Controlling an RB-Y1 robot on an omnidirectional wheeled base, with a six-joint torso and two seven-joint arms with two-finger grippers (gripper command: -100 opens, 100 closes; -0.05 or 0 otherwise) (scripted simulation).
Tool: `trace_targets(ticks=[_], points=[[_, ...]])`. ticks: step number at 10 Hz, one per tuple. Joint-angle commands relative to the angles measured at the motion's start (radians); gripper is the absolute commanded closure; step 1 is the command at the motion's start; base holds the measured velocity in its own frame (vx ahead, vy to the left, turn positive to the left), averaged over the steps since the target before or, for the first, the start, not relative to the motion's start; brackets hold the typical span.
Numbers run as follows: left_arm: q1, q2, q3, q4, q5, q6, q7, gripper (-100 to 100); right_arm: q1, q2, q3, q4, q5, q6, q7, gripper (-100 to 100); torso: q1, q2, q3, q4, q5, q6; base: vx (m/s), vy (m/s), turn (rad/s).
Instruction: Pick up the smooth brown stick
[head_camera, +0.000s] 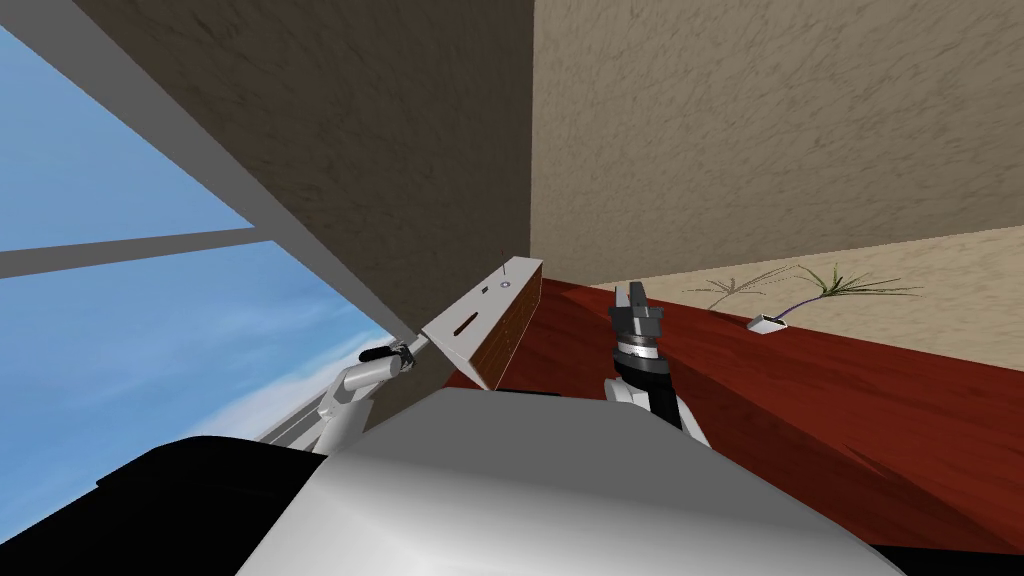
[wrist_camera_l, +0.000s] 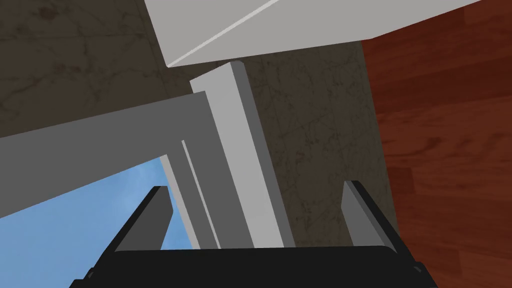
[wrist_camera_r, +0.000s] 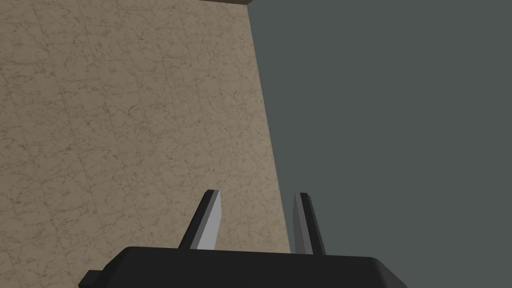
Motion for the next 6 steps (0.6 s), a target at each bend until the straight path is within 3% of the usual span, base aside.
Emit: trace_targets(ticks=[1,2,3,6], points=[[-0.005,0.011,0.013,0.016,0.015,0.05,0.009,-100,0.0,0.0,0.0,0.0,0.0,0.0,0.0,0,0.0,0.0,0.0,0.0,0.0,0.0,0.105,-0.049,-0.046],[-0.005,0.011,0.013,0.016,0.015,0.058,0.009,-100,0.0,0.0,0.0,0.0,0.0,0.0,0.0,0,0.001,0.001,0.0,0.0,0.0,0.0,0.058,-0.013,0.005],[-0.016,0.017,0.031,0.052,0.03,0.097,0.026,-100,0.0,0.0,0.0,0.0,0.0,0.0,0.0,0,0.002,0.003,0.002,0.001,0.0,0.0,0.118,-0.031,-0.094],[-0.026,0.023,0.049,0.087,0.044,0.17,0.042,-100,0.0,0.0,0.0,0.0,0.0,0.0,0.0,0,0.001,0.0,0.0,0.0,0.0,0.0,0.113,-0.036,-0.064]])
